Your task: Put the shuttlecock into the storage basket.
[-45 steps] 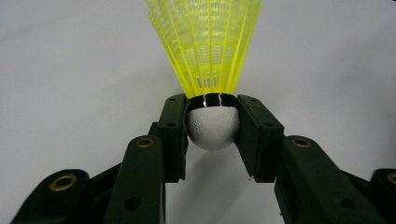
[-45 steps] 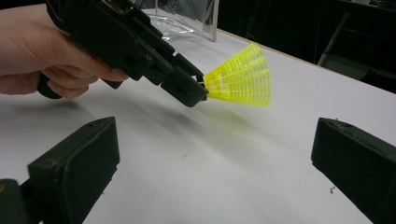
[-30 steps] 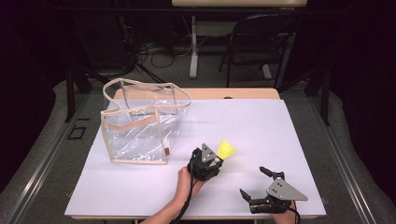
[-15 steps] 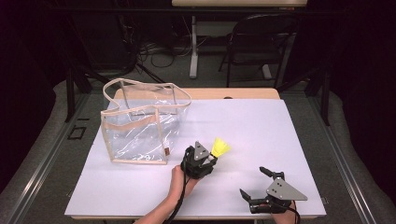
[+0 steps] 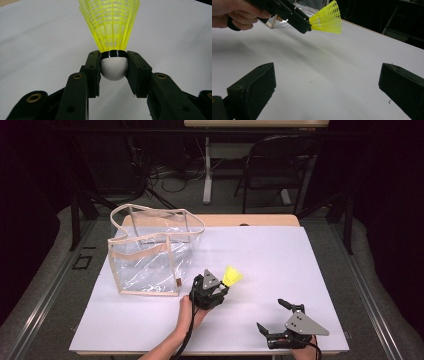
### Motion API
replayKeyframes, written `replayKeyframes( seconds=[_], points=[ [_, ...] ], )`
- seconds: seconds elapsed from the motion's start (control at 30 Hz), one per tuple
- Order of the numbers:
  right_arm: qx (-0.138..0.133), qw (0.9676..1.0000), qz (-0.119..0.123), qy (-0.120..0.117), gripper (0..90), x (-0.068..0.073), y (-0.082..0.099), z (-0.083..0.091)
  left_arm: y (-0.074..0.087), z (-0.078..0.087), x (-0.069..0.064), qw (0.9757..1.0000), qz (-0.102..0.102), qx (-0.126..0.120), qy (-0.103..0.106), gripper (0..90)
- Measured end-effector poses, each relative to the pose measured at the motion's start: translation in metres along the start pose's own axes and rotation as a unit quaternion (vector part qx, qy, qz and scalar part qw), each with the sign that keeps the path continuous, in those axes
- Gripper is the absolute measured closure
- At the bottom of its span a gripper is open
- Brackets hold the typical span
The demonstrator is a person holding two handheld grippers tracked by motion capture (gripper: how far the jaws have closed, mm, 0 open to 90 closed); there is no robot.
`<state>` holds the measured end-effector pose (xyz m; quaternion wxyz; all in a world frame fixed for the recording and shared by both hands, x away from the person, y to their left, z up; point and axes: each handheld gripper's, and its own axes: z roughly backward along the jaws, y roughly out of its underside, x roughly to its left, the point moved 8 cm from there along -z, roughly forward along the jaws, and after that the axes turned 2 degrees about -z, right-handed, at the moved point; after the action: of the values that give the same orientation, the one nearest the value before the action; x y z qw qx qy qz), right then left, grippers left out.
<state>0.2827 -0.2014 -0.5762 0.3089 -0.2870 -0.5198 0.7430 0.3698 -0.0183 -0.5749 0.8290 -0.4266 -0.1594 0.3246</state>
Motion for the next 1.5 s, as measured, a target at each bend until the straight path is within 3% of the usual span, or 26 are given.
replayKeyframes(
  seconds=[0.73,1.5],
  points=[
    [0.002,1.0000,-0.001,0.000,0.7,0.000,0.000,0.000,-0.003,0.005,0.012,0.9999,-0.011,0.000,-0.002,64.6],
    [0.000,1.0000,0.000,0.001,0.8,0.000,0.000,0.000,-0.017,0.015,0.033,0.9995,-0.021,-0.013,-0.018,64.6]
  ],
)
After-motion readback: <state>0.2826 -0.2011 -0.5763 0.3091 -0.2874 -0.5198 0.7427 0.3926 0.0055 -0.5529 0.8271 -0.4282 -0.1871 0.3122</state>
